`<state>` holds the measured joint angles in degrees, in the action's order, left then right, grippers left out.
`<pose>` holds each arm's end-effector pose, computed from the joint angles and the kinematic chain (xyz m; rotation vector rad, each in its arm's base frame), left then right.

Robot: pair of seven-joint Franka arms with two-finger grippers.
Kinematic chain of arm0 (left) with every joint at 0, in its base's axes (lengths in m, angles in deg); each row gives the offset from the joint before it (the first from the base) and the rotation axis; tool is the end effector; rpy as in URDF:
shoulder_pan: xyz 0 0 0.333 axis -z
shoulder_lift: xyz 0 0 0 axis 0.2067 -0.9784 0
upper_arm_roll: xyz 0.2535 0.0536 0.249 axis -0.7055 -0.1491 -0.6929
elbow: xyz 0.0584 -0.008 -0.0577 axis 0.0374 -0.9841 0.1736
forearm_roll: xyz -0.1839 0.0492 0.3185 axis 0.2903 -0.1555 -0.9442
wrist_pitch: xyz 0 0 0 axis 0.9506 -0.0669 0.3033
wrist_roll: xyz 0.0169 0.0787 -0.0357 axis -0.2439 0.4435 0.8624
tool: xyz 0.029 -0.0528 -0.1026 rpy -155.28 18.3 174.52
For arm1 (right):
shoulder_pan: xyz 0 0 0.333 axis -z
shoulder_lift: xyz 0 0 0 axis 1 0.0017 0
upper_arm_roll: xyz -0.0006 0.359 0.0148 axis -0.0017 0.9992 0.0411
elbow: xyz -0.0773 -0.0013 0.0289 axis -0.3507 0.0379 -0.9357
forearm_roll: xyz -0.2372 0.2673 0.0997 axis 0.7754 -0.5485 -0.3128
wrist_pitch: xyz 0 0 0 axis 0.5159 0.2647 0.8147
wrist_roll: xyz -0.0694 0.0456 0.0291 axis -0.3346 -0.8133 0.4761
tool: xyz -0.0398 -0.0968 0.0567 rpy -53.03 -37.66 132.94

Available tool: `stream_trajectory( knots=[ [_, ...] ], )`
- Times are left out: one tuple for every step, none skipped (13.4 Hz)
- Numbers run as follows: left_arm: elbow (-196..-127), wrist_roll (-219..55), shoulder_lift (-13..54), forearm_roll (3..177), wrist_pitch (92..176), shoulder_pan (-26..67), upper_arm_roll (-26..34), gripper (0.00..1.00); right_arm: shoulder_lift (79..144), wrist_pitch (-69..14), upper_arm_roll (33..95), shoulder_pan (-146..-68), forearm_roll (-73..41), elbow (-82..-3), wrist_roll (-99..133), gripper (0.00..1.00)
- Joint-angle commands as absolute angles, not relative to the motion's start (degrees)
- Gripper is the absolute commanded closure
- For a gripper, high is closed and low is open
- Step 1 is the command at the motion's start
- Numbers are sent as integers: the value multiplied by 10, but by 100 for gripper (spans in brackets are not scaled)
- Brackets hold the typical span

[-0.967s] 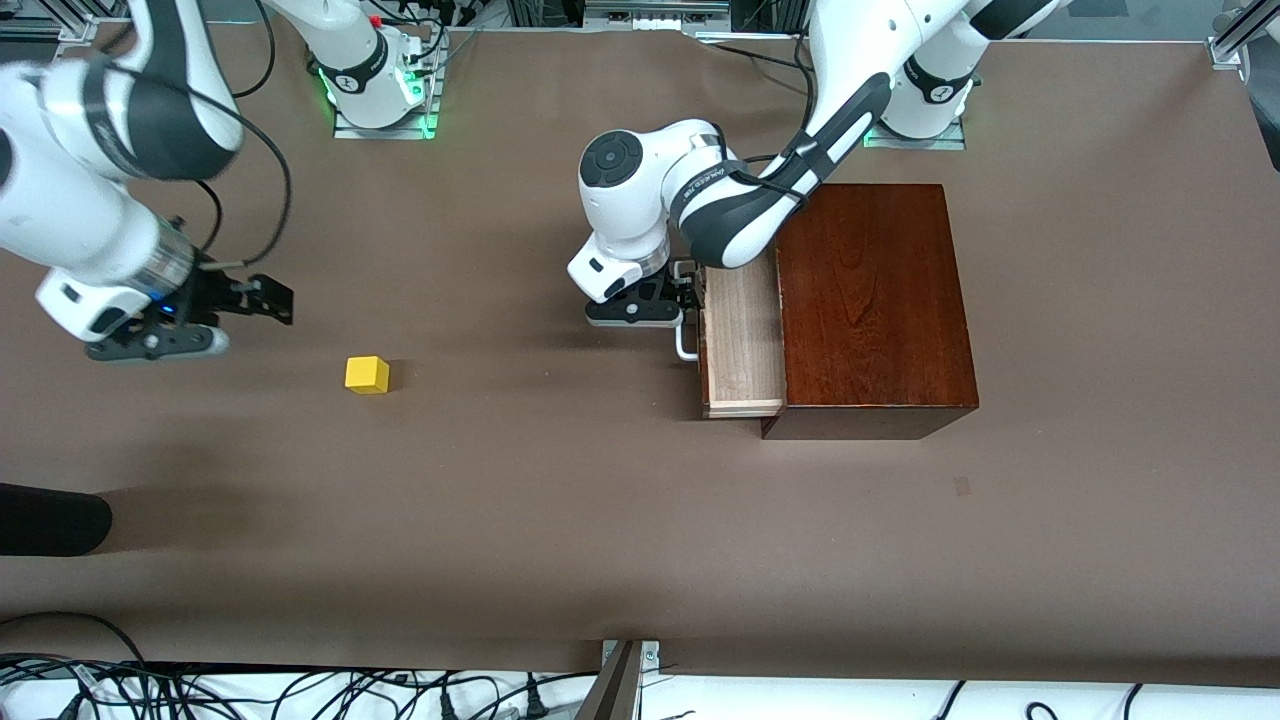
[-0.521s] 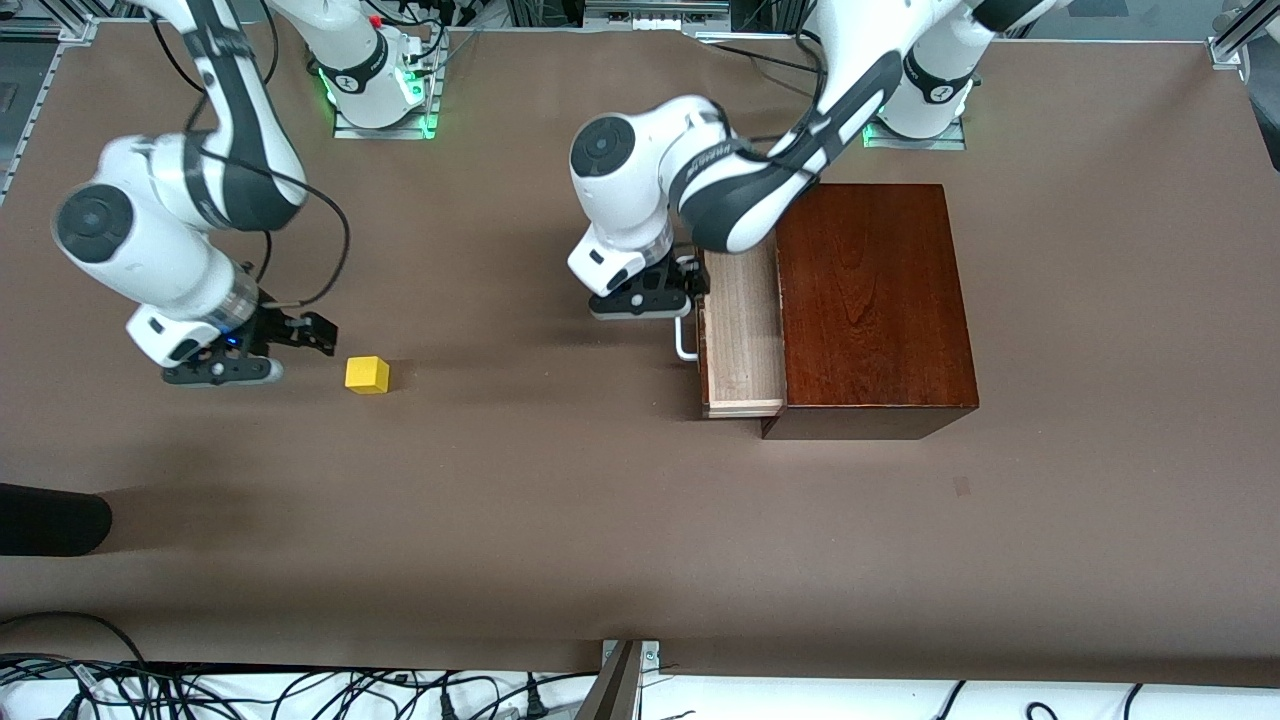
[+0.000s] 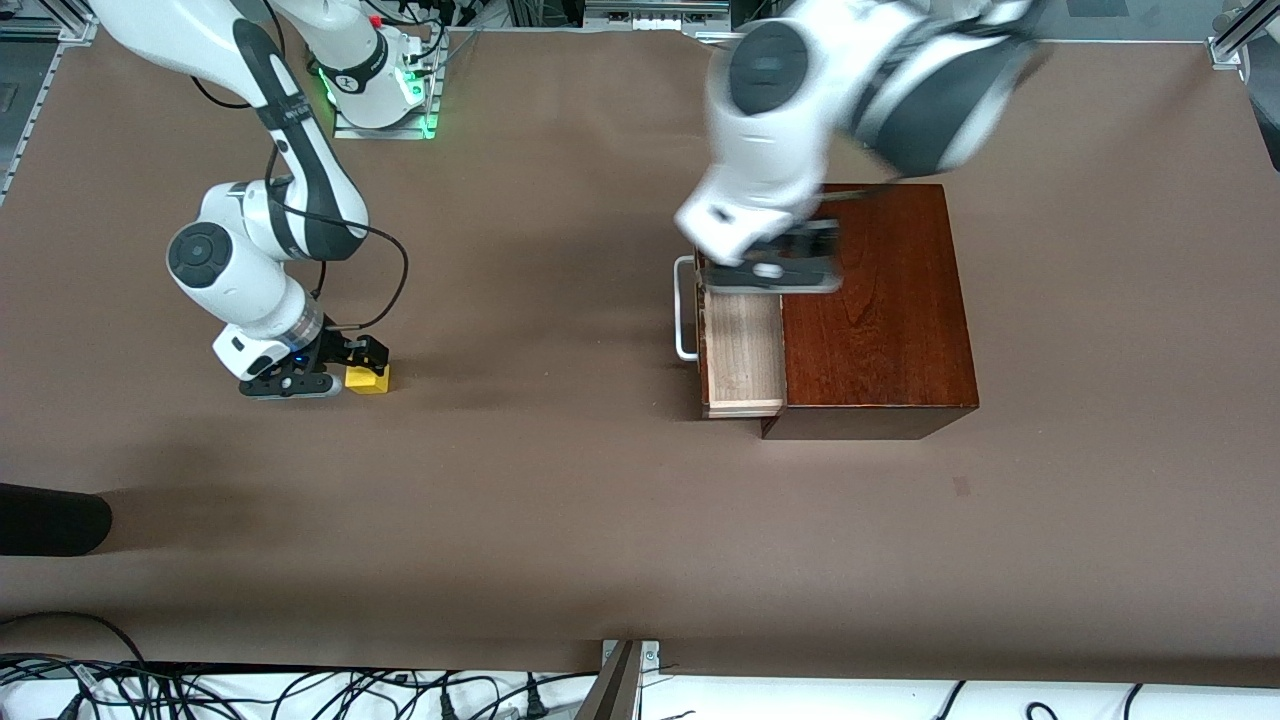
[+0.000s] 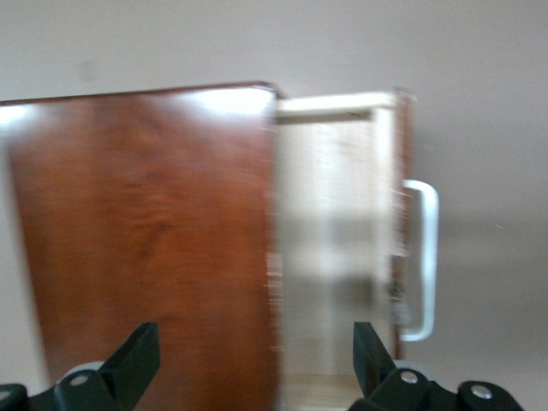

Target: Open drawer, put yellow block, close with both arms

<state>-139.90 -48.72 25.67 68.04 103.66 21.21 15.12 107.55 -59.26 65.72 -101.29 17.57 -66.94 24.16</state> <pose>0.5407 -0.3205 0.5549 -2.9855 -0.0485 0.1471 0.5768 0.0781 0.2939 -3.1187 -0.0761 -0.1212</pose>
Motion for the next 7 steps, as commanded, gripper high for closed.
stream_trajectory(
  knots=[
    [-1412, -526, 314, 720, 1015, 118, 155, 0, 1086, -614, 660, -1010, 167, -673, 245, 0],
    [-1412, -553, 327, 737, 1013, 82, 155, 0, 1095, -617, 660, -1010, 167, -673, 245, 0],
    [-1412, -605, 341, 752, 1009, 48, 155, 0, 1101, -621, 660, -1009, 167, -673, 246, 0],
    [-1412, -669, 349, 761, 994, 19, 154, 0, 1109, -626, 660, -1009, 167, -674, 245, 0],
    [-1413, -726, 360, 773, 986, -4, 147, 0, 1117, -628, 660, -1009, 167, -674, 246, 0],
    [-1424, -762, 386, 778, 987, 1, 125, 0, 1124, -628, 660, -1009, 167, -674, 246, 0],
    [-1430, -787, 396, 782, 987, 30, 68, 0, 1132, -631, 660, -1009, 167, -674, 246, 0]
  ],
)
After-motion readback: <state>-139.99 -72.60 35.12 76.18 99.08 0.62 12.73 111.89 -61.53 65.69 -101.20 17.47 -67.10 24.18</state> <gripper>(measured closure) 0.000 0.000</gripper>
